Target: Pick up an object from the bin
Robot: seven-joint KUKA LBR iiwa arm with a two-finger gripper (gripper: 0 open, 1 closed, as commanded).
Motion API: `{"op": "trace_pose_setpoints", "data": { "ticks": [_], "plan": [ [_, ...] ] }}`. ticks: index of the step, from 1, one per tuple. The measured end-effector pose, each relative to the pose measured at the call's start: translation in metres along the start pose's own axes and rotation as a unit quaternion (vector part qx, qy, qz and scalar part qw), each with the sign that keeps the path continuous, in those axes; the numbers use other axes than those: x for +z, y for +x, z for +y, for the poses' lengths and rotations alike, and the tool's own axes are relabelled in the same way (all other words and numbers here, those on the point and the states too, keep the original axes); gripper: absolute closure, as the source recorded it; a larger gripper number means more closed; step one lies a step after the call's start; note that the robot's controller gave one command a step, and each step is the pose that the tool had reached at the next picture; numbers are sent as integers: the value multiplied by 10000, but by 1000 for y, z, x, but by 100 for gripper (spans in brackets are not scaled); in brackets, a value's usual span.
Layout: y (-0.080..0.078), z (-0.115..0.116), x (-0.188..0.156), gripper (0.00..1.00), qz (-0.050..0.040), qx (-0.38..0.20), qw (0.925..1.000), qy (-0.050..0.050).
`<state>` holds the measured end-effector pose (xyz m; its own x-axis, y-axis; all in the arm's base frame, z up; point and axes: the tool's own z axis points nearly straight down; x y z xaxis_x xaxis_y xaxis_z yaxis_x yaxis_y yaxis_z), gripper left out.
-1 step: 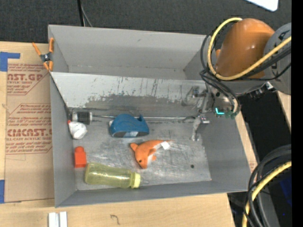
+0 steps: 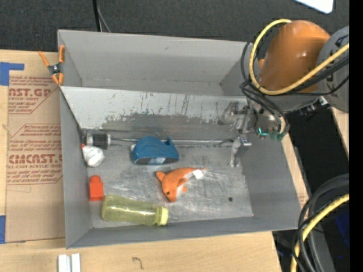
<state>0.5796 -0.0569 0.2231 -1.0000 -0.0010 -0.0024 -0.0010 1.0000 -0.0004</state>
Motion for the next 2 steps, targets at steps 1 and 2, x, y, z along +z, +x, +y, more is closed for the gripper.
{"op": "trace_pose_setpoints", "data": {
  "ticks": [1, 2],
  "plan": [
    [6, 21, 47, 0, -34, -84, 10000, 5],
    [21, 46, 121, 0, -13, -1049, 9945, -2]
  ]
}}
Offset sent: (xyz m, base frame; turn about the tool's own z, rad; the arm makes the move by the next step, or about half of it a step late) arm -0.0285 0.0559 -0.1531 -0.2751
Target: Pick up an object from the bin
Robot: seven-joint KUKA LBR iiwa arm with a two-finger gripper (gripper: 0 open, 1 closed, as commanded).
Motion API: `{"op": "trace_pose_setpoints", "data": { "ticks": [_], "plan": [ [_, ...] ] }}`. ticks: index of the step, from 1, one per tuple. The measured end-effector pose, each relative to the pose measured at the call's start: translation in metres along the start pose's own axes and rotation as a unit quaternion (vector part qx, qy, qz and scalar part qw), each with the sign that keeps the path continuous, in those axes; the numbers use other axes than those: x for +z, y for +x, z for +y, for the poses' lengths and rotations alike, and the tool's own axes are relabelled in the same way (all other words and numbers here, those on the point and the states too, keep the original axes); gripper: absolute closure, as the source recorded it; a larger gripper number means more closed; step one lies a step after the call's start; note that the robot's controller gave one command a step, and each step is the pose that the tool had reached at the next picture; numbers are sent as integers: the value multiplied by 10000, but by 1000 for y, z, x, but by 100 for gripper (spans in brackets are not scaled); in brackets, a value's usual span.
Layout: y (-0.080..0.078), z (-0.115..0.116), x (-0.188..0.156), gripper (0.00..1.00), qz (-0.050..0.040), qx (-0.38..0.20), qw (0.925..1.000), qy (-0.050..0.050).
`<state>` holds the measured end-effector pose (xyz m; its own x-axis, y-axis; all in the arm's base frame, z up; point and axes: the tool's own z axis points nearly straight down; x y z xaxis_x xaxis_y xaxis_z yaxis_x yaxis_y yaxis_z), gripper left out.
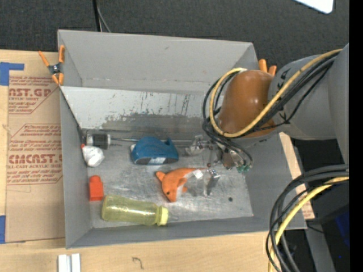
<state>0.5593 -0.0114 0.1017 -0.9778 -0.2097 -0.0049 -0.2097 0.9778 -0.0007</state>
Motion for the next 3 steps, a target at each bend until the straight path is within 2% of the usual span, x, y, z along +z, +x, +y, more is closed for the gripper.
{"op": "trace_pose_setpoints", "data": {
  "ticks": [1, 2, 3],
  "plan": [
    [-5, -3, 27, 100, 12, 22, 10000, -6],
    [-5, -3, 27, 100, 11, 24, 10000, -6],
    [9, -29, -124, 100, -3, -71, 10000, 3]
  ]
}}
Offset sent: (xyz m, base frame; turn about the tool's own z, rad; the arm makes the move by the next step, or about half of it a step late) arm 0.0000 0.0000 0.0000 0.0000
